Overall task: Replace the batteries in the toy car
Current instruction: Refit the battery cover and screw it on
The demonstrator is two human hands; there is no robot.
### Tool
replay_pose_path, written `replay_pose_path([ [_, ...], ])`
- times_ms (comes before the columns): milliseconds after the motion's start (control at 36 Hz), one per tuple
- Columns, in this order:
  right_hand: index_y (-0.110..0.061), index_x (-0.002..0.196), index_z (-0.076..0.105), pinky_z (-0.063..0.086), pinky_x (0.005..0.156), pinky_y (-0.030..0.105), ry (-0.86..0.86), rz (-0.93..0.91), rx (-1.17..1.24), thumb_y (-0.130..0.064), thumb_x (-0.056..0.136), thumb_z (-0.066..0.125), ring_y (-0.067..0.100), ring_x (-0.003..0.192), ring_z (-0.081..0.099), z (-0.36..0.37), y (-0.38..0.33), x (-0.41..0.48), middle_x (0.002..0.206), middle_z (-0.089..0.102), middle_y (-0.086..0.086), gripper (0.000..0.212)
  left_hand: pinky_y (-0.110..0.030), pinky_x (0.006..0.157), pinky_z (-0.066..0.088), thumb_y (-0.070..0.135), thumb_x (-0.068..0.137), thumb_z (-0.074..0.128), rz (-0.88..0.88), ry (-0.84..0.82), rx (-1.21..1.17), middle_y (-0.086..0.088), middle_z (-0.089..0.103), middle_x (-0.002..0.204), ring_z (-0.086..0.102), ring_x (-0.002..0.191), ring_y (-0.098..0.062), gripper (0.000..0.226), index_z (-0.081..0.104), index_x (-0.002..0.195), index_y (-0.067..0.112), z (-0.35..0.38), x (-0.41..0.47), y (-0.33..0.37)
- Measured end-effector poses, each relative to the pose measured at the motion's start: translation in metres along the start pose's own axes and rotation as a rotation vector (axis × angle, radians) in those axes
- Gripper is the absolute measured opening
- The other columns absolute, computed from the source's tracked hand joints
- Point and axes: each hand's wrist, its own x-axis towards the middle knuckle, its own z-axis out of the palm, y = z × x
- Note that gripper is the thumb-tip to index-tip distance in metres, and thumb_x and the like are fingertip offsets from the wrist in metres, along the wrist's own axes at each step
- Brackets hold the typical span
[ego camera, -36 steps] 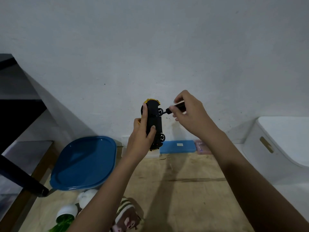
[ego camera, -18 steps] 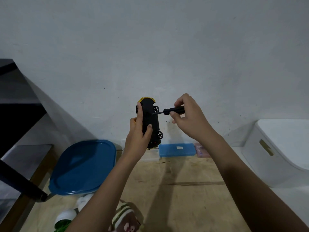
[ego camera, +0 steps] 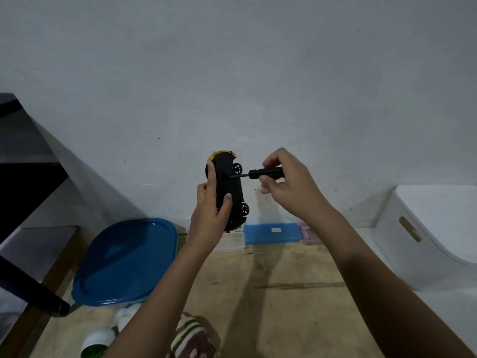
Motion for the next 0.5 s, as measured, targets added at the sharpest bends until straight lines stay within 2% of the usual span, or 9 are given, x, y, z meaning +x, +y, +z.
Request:
replay_pose_path([
  [111, -0.006, 0.092, 0.048, 0.055, 0.051, 0.025, 0.072, 0.060, 0.048, -0.026, 0.094, 0.054, 0.012, 0.048, 0.063, 0.0015, -0.0042, -0.0008, 0.071, 0.061, 0.006, 0.021, -0.032, 0.078, 0.050, 0.027, 0.099, 0.040, 0.011, -0.009, 0.014, -0.002, 0.038, 0.120, 0.051, 0.083, 0.000, 0.075, -0.019, 0.132, 0.060, 0.0005, 0.0006, 0.0028],
  [139, -0.006, 0.093, 0.046, 0.054, 0.051, 0.024, 0.075, 0.052, 0.051, -0.027, 0.094, 0.052, 0.013, 0.051, 0.064, 0.0018, -0.0040, -0.0008, 0.076, 0.061, 0.007, 0.022, -0.030, 0.077, 0.048, 0.027, 0.099, 0.040, 0.008, -0.002, 0.008, -0.003, 0.038, 0.120, 0.050, 0.083, 0.002, 0.074, -0.018, 0.134, 0.057, 0.0006, 0.0015, 0.0035],
  [194, -0.009, 0.096, 0.043, 0.050, 0.052, 0.014, 0.050, 0.006, 0.060, -0.020, 0.094, 0.052, 0.015, 0.065, 0.065, 0.0019, -0.0023, -0.0004, 0.097, 0.056, 0.009, 0.015, -0.024, 0.074, 0.044, 0.026, 0.099, 0.040, -0.003, 0.004, -0.007, -0.003, 0.038, 0.120, 0.049, 0.083, 0.005, 0.073, -0.017, 0.136, 0.053, 0.0002, 0.0032, 0.0031],
  [250, -0.009, 0.095, 0.043, 0.047, 0.052, 0.009, 0.042, 0.001, 0.089, -0.011, 0.091, 0.056, 0.015, 0.068, 0.065, -0.0001, -0.0032, -0.0001, 0.100, 0.055, 0.012, 0.014, -0.025, 0.073, 0.044, 0.027, 0.099, 0.040, -0.001, -0.006, -0.001, -0.003, 0.039, 0.119, 0.049, 0.083, 0.004, 0.073, -0.017, 0.135, 0.054, -0.0009, 0.0028, 0.0020],
  [361, -0.002, 0.086, 0.047, 0.052, 0.049, 0.019, 0.171, 0.004, 0.077, -0.023, 0.091, 0.059, 0.011, 0.047, 0.063, -0.0029, -0.0065, 0.0012, 0.067, 0.063, 0.014, 0.025, -0.032, 0.075, 0.051, 0.030, 0.099, 0.038, 0.018, -0.055, 0.016, -0.002, 0.038, 0.117, 0.053, 0.082, -0.003, 0.073, -0.020, 0.132, 0.058, 0.0010, -0.0008, 0.0042],
  [417, -0.004, 0.089, 0.045, 0.053, 0.054, 0.020, 0.143, -0.027, 0.055, -0.024, 0.093, 0.055, 0.010, 0.055, 0.064, -0.0020, -0.0061, 0.0014, 0.078, 0.063, 0.012, 0.022, -0.032, 0.076, 0.051, 0.030, 0.100, 0.039, 0.023, -0.057, 0.005, -0.003, 0.038, 0.117, 0.053, 0.083, -0.002, 0.072, -0.019, 0.133, 0.058, 0.0035, -0.0002, 0.0048],
  [472, -0.011, 0.092, 0.043, 0.056, 0.061, 0.023, 0.070, -0.051, 0.029, -0.015, 0.091, 0.057, 0.013, 0.073, 0.065, -0.0021, -0.0040, 0.0018, 0.095, 0.054, 0.005, 0.015, -0.033, 0.079, 0.051, 0.030, 0.100, 0.039, 0.016, -0.043, -0.008, -0.003, 0.038, 0.118, 0.051, 0.085, 0.001, 0.072, -0.018, 0.134, 0.057, 0.0042, 0.0020, 0.0038],
  [500, -0.013, 0.092, 0.042, 0.056, 0.063, 0.024, 0.044, -0.044, 0.021, -0.010, 0.088, 0.059, 0.016, 0.077, 0.065, -0.0027, -0.0034, 0.0017, 0.097, 0.051, 0.004, 0.018, -0.032, 0.079, 0.050, 0.029, 0.100, 0.039, 0.011, -0.037, -0.007, -0.004, 0.038, 0.119, 0.050, 0.085, 0.002, 0.072, -0.018, 0.135, 0.056, 0.0040, 0.0029, 0.0032],
])
